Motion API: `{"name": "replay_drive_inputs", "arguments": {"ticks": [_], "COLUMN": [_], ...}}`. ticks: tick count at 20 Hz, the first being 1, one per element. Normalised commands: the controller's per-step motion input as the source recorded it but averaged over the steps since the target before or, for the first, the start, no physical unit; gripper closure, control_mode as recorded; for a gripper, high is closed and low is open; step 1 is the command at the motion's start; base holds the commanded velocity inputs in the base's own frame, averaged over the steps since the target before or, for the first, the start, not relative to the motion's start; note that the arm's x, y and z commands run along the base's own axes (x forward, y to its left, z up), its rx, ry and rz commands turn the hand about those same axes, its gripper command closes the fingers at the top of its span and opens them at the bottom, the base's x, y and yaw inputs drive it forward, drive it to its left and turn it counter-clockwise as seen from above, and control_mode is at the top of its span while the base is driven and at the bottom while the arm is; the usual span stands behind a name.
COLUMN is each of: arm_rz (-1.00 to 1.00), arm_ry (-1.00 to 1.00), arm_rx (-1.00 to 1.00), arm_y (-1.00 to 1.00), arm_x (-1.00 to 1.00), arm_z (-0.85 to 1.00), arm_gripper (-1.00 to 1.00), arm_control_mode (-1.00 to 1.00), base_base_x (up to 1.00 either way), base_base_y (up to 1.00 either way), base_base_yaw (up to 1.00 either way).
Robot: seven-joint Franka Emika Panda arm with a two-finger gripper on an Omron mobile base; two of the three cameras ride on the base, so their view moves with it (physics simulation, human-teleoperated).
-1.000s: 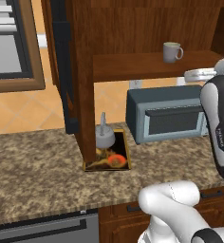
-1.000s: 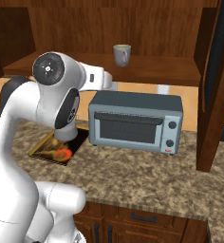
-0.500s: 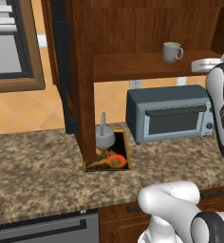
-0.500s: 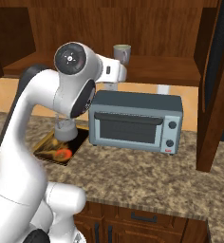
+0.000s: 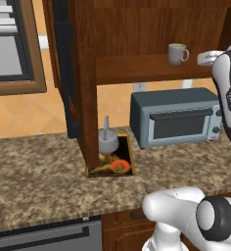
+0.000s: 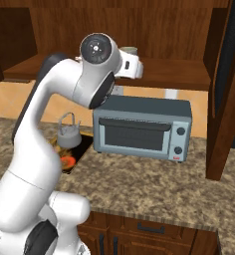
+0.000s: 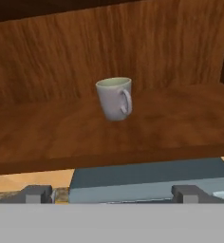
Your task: Pick the kettle from the counter and place it on the tray. Then pick the mug from the cabinet and place it on the tray. Then close the cabinet doors.
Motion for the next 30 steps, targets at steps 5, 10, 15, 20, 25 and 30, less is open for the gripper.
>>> {"name": "replay_drive_inputs", "arguments": {"ticks": [5,10,15,20,25,30], "arm_rz": [0.00,0.02,0.06,0.10,0.12,0.11], "arm_ry": [0.10,0.01,0.00,0.00,0.00,0.00], "arm_rx": [0.04,0.01,0.00,0.00,0.01,0.01], "arm_y": [-0.04,-0.02,-0.06,-0.08,-0.13,-0.13], "arm_x": [0.53,0.49,0.40,0.34,0.38,0.38], "arm_z": [0.00,-0.02,-0.06,-0.13,-0.04,-0.02], "arm_gripper": [-1.00,-1.00,-1.00,-1.00,-1.00,-1.00], "arm_control_mode": [-1.00,-1.00,-1.00,-1.00,-1.00,-1.00], "base_base_x": [0.00,0.00,0.00,0.00,0.00,0.00], "base_base_y": [0.00,0.00,0.00,0.00,0.00,0.00], "base_base_yaw": [0.00,0.00,0.00,0.00,0.00,0.00]}}
